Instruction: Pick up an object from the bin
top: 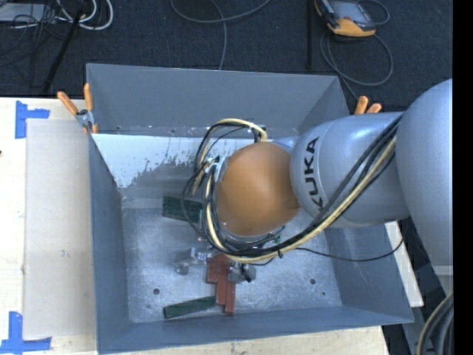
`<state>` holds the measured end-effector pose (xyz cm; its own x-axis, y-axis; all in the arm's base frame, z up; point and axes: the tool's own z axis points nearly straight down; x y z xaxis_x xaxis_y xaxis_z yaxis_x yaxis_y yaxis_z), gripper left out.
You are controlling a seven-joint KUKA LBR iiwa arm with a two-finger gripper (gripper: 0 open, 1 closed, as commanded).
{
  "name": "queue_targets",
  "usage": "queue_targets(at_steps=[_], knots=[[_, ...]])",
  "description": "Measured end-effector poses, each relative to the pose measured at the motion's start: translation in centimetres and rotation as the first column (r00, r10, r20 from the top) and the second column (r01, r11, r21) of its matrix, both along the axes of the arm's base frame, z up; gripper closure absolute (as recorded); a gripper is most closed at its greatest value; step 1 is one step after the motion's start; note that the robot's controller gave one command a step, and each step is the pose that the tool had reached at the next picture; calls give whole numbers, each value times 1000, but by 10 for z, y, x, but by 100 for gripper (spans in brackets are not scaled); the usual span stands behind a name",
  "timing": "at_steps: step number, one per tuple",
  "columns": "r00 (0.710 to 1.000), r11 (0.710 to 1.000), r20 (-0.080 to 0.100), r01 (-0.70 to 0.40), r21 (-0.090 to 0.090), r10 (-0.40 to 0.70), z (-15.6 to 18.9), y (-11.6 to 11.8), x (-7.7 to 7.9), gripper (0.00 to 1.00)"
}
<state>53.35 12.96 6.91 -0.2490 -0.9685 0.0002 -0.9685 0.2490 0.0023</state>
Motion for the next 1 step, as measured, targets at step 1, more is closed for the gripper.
queue_targets(at_steps=[1], knots=[[1000, 1000, -4, 3, -7, -3, 3, -2, 1, 100]])
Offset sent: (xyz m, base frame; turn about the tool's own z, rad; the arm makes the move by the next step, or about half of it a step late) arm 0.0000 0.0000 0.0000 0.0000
